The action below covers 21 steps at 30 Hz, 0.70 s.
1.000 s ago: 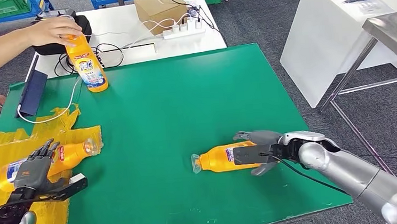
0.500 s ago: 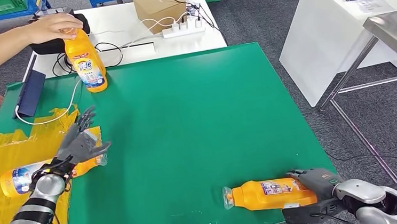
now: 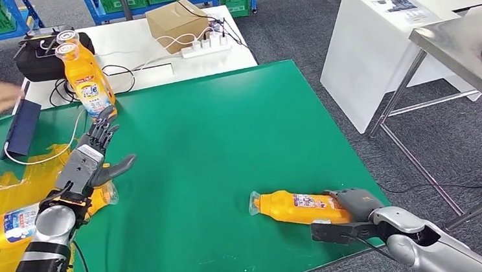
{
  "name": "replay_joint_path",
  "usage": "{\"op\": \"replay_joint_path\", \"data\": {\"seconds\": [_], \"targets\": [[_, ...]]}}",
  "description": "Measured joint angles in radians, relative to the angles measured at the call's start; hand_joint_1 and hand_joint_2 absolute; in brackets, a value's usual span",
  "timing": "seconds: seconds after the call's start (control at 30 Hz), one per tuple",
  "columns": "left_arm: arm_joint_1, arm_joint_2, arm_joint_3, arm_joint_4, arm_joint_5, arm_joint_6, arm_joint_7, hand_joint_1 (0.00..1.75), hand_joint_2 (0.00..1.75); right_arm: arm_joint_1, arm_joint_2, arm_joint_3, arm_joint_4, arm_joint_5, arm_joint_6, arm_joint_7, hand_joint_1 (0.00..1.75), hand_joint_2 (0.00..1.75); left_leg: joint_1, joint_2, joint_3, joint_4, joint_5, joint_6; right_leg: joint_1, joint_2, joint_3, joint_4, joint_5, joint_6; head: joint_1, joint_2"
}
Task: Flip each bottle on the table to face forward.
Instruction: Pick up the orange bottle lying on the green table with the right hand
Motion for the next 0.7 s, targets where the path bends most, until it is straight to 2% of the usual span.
{"op": "replay_joint_path", "data": {"seconds": [0.13, 0.2, 0.27, 0.33, 0.37, 0.4, 0.43, 0.53, 0.7], "targets": [[-0.012, 0.000, 0.005, -0.029, 0.002, -0.002, 0.002, 0.00, 1.75, -0.004, 0.013, -0.016, 0.013, -0.002, 0.000, -0.004, 1.75, 1.75, 0.000, 0.000, -0.010, 0.000, 0.002, 0.001, 0.000, 0.000, -0.001, -0.001, 0.003, 0.002, 0.000, 0.000], [-0.001, 0.002, 0.013, -0.042, 0.030, -0.008, 0.014, 0.00, 1.75, -0.011, 0.036, -0.029, 0.020, -0.040, -0.019, -0.045, 1.75, 1.75, 0.001, 0.000, -0.012, 0.000, 0.007, 0.000, -0.001, 0.000, 0.007, 0.000, 0.010, 0.003, 0.000, 0.000], [0.083, 0.004, 0.051, -0.106, 0.159, -0.075, 0.034, 0.00, 1.75, -0.010, 0.125, -0.084, 0.019, -0.189, -0.093, -0.188, 1.75, 1.75, 0.002, 0.003, -0.011, -0.001, 0.009, -0.004, 0.000, 0.003, 0.011, 0.002, 0.015, 0.002, 0.003, 0.000], [0.227, -0.007, 0.122, -0.230, 0.367, -0.218, 0.057, 0.00, 1.75, 0.015, 0.280, -0.191, -0.040, -0.386, -0.175, -0.385, 1.75, 1.75, -0.001, 0.006, -0.012, 0.000, 0.009, -0.007, -0.002, 0.008, -0.001, 0.007, 0.015, 0.000, 0.003, 0.000], [0.292, -0.017, 0.155, -0.291, 0.448, -0.281, 0.071, 0.00, 1.75, 0.027, 0.356, -0.242, -0.090, -0.446, -0.196, -0.458, 1.75, 1.75, -0.003, 0.003, -0.014, 0.000, 0.011, -0.006, -0.003, 0.005, -0.009, 0.010, 0.014, 0.001, 0.000, 0.000], [0.342, -0.030, 0.182, -0.344, 0.495, -0.321, 0.087, 0.00, 1.75, 0.033, 0.421, -0.286, -0.142, -0.476, -0.207, -0.495, 1.75, 1.75, -0.006, -0.004, -0.019, 0.000, 0.014, -0.005, -0.005, -0.002, -0.018, 0.011, 0.012, 0.002, -0.003, 0.000], [0.381, -0.042, 0.200, -0.387, 0.512, -0.338, 0.100, 0.00, 1.75, 0.033, 0.471, -0.320, -0.188, -0.484, -0.210, -0.491, 1.75, 1.75, -0.008, -0.015, -0.023, 0.000, 0.018, -0.004, -0.005, -0.012, -0.024, 0.013, 0.010, 0.002, -0.004, 0.000], [0.459, -0.058, 0.238, -0.472, 0.513, -0.339, 0.122, 0.00, 1.75, 0.038, 0.570, -0.408, -0.272, -0.484, -0.201, -0.389, 1.75, 1.75, -0.009, -0.038, -0.032, -0.002, 0.022, -0.005, -0.005, -0.036, -0.025, 0.013, 0.005, -0.001, -0.004, 0.000], [0.509, -0.067, 0.258, -0.548, 0.470, -0.331, 0.107, 0.00, 1.75, 0.061, 0.668, -0.467, -0.308, -0.465, -0.094, -0.344, 1.75, 1.75, -0.010, -0.042, -0.040, -0.003, 0.022, -0.006, -0.006, -0.040, -0.028, 0.014, 0.006, -0.001, -0.004, 0.000]]}}
